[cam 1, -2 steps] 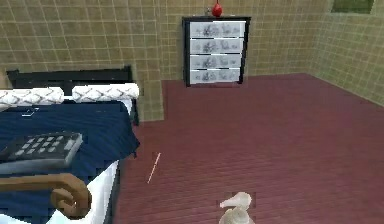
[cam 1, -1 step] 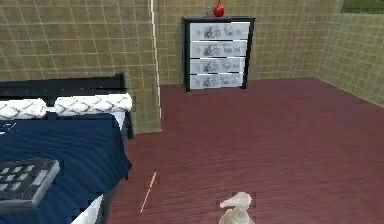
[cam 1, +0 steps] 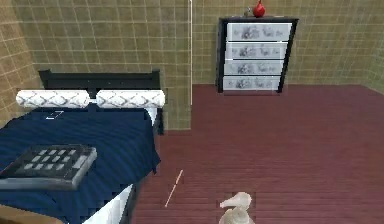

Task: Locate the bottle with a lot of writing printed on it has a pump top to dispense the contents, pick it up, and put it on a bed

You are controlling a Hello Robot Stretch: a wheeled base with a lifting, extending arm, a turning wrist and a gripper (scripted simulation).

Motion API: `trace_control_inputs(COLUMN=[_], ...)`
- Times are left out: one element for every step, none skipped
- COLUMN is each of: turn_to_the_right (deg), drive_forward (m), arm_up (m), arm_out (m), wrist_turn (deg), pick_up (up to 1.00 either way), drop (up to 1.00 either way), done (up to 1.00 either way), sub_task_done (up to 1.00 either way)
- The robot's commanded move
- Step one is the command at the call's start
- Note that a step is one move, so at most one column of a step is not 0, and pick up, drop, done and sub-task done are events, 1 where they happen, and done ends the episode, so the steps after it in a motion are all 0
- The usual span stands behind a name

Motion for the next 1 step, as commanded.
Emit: trace_control_inputs(turn_to_the_right=[0.0], drive_forward=[0.90], arm_up=[0.00], arm_out=[0.00], wrist_turn=[0.0], pick_up=[0.00], drop=[0.00], done=[0.00], sub_task_done=[0.00])
